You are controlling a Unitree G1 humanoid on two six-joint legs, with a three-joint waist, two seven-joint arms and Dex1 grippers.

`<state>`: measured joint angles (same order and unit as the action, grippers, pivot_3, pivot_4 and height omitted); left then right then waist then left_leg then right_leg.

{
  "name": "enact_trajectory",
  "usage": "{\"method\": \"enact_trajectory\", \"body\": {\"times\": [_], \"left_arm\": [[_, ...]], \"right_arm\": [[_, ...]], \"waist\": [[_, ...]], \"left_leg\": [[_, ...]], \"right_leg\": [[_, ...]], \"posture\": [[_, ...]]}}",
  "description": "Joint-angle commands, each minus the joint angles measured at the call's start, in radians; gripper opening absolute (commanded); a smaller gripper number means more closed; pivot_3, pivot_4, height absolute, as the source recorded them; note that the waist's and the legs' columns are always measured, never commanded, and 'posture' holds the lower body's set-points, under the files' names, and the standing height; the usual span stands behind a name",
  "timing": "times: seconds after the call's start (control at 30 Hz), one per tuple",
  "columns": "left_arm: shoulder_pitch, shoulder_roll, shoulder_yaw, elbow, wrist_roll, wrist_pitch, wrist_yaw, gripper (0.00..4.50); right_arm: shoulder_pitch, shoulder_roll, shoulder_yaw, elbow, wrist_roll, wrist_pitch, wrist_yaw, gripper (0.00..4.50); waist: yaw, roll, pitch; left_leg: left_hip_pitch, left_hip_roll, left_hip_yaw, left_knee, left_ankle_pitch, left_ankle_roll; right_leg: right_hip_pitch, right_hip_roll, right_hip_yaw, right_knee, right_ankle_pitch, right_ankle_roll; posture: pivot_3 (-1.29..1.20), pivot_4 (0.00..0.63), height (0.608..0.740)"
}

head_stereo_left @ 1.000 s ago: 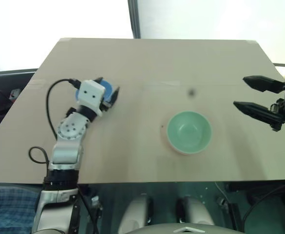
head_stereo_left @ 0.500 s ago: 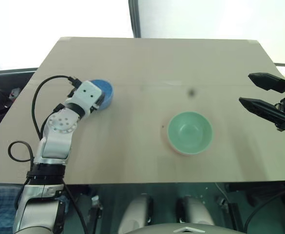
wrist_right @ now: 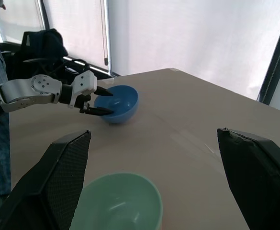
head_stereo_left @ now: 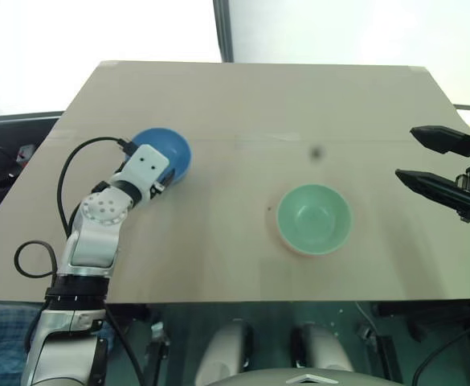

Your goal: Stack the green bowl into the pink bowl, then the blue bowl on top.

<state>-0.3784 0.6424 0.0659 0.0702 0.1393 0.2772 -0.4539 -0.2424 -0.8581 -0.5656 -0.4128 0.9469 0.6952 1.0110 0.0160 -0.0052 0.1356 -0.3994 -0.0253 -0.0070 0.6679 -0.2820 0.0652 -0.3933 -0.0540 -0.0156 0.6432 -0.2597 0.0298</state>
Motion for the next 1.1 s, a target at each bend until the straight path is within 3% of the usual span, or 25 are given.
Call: {"method": "enact_trajectory", "body": {"times": [0.03, 0.37, 0.93, 1.1], "left_arm": [[-0.027, -0.007, 0.011, -0.033, -0.019, -0.043, 0.008, 3.29], [-0.044, -0.046, 0.013, -0.062, -0.08, -0.098, -0.007, 3.29], [-0.022, 0.018, -0.025, 0.035, -0.022, 0.001, -0.028, 3.29], [-0.026, 0.02, -0.023, 0.055, -0.028, 0.002, -0.036, 1.75]], "right_arm": [[-0.009, -0.027, -0.04, -0.005, 0.017, -0.03, -0.005, 4.43], [0.018, -0.024, -0.034, -0.011, 0.021, -0.046, -0.025, 4.43], [0.017, -0.029, -0.012, -0.01, 0.016, -0.052, -0.029, 4.43], [0.026, -0.026, -0.017, -0.016, 0.016, -0.053, -0.032, 4.5]], "waist": [[0.0, 0.0, 0.0], [0.0, 0.0, 0.0], [0.001, 0.0, 0.0], [0.0, 0.0, 0.0]], "left_leg": [[0.0, 0.0, 0.0, 0.0, 0.0, 0.0], [0.0, 0.0, 0.0, 0.0, 0.0, 0.0], [0.0, 0.0, 0.0, 0.001, 0.0, 0.0], [0.0, 0.0, 0.0, 0.001, 0.0, 0.0]], "right_leg": [[0.0, 0.0, 0.0, 0.0, 0.0, 0.0], [0.0, 0.0, 0.0, 0.0, 0.0, 0.0], [0.0, 0.0, 0.0, 0.001, 0.0, 0.0], [0.0, 0.0, 0.0, 0.001, 0.0, 0.0]], "posture": [[0.0, 0.15, 0.74], [0.0, 0.15, 0.74], [0.0, 0.15, 0.74], [0.0, 0.15, 0.74]]}}
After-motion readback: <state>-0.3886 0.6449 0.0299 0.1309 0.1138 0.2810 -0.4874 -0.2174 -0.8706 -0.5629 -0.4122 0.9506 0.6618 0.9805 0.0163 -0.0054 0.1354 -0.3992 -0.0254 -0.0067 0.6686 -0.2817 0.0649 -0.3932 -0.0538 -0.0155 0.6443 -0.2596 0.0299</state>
